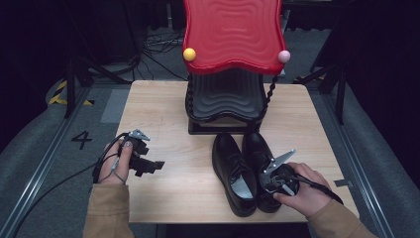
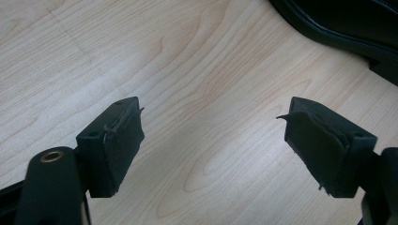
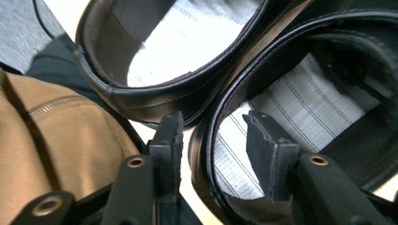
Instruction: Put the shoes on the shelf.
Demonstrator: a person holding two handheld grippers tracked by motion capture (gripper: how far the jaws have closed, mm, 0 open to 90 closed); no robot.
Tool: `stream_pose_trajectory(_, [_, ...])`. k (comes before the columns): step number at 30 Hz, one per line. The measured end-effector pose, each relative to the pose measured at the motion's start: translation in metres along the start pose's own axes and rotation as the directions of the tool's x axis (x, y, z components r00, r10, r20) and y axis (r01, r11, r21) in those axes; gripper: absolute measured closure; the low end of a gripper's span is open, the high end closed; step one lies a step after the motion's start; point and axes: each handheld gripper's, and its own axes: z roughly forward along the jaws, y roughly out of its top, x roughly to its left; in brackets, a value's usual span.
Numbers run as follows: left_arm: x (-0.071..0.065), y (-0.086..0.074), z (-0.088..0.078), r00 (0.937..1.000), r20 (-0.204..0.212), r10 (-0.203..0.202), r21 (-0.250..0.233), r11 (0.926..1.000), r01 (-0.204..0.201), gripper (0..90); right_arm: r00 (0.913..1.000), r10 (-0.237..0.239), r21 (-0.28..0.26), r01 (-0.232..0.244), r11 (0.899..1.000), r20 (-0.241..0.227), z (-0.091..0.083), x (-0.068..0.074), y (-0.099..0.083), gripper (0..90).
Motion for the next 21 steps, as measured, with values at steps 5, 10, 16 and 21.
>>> stream_pose_trajectory(5, [0.000,0.001,0.001,1.0000,0.001,0.001,0.004,1.0000,-0.001,20.1,0.9984,0.055,-0.051,-0.055,0.997,-0.017,-0.014,-0.003,0.002,53.0])
stream_pose_trajectory(10, [0.000,0.001,0.001,1.0000,0.002,0.000,0.002,1.0000,0.000,20.1,0.9915,0.125,-0.091,-0.128,0.988,-0.037,-0.018,-0.007,0.010,50.4])
stream_pose_trajectory(16, [0.000,0.001,0.001,1.0000,0.000,0.002,0.003,1.0000,-0.002,20.1,0.9823,0.177,-0.100,-0.183,0.978,-0.060,-0.011,-0.011,0.020,47.4])
stream_pose_trajectory(21, [0.001,0.000,0.000,1.0000,0.005,-0.003,-0.004,1.0000,0.003,20.1,0.9659,0.258,-0.061,-0.259,0.964,-0.022,0.001,-0.013,0.025,43.7])
